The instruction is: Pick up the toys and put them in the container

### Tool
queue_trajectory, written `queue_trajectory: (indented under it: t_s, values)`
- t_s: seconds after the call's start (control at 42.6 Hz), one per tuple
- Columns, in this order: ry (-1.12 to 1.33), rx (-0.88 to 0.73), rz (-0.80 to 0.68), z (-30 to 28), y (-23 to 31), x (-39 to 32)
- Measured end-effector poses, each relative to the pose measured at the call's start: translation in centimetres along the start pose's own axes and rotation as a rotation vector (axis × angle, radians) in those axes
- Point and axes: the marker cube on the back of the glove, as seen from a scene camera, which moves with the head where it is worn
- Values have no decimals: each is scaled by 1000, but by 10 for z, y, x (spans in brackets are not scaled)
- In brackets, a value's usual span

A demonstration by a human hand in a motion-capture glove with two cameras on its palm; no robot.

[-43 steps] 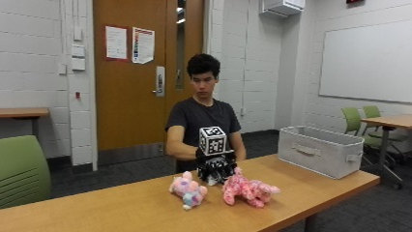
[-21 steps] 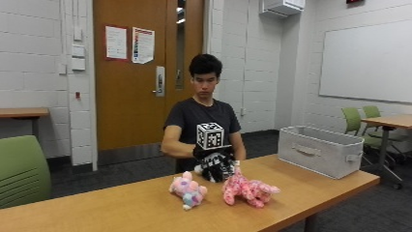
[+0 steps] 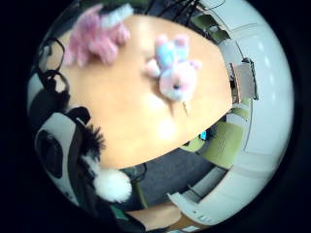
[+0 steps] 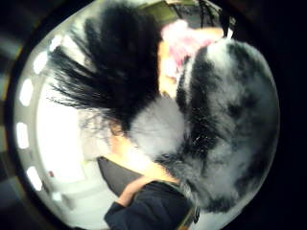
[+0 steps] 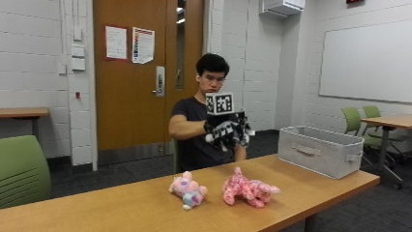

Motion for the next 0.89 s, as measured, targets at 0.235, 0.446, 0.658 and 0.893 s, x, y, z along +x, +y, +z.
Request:
queue_trajectory:
  t_s: [0.235,0.446,0.658,0.893]
  values:
    - [-39,152,-1,-131,-22,-86]
    - [-19,191,-167,-166,-31,-197]
    - [-5,168,-351,-167,-4,-345]
    - [4,155,-618,-145,-26,-406]
